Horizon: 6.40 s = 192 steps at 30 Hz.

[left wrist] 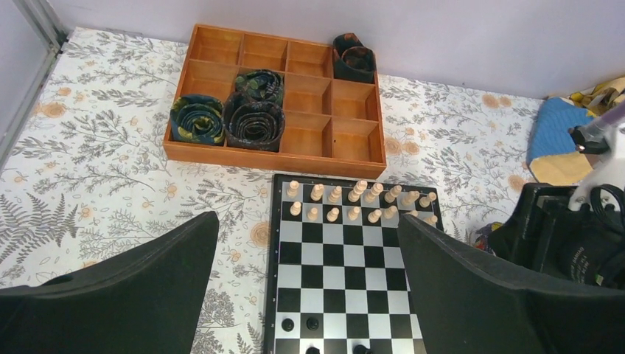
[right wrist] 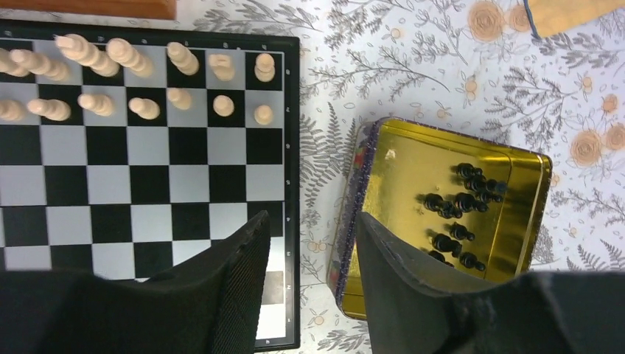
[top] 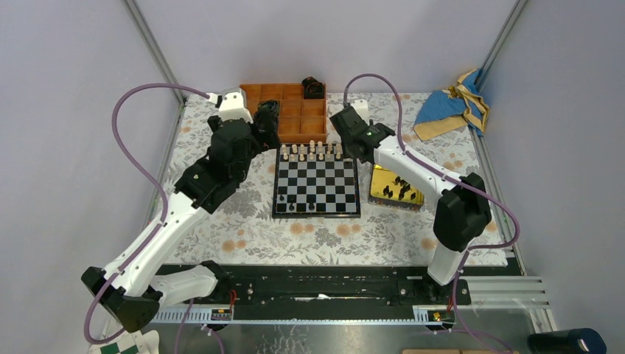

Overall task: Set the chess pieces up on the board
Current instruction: Pick up the chess piece from the storage box, then place the chess piece on the chessboard.

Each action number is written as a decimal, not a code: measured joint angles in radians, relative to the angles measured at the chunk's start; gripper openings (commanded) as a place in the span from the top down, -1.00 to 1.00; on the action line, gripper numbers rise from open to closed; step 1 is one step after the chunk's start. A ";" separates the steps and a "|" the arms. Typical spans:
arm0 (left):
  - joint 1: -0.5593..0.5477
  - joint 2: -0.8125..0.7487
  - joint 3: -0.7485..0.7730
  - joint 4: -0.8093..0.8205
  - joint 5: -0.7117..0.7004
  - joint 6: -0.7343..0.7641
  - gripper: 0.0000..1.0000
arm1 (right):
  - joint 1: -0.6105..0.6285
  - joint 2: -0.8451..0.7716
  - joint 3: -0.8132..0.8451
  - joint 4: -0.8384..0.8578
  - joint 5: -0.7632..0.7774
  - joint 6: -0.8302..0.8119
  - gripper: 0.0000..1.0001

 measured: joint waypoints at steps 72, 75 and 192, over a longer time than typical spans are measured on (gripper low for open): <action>0.082 0.187 0.006 0.016 0.148 -0.031 -0.98 | -0.246 -0.096 -0.459 0.128 -0.182 0.157 0.21; 0.083 0.189 0.006 0.016 0.150 -0.032 -0.98 | -0.246 -0.093 -0.462 0.130 -0.182 0.157 0.24; 0.201 -0.169 -0.176 -0.130 0.116 -0.140 -0.98 | 0.306 0.387 0.371 -0.267 -0.402 0.021 1.00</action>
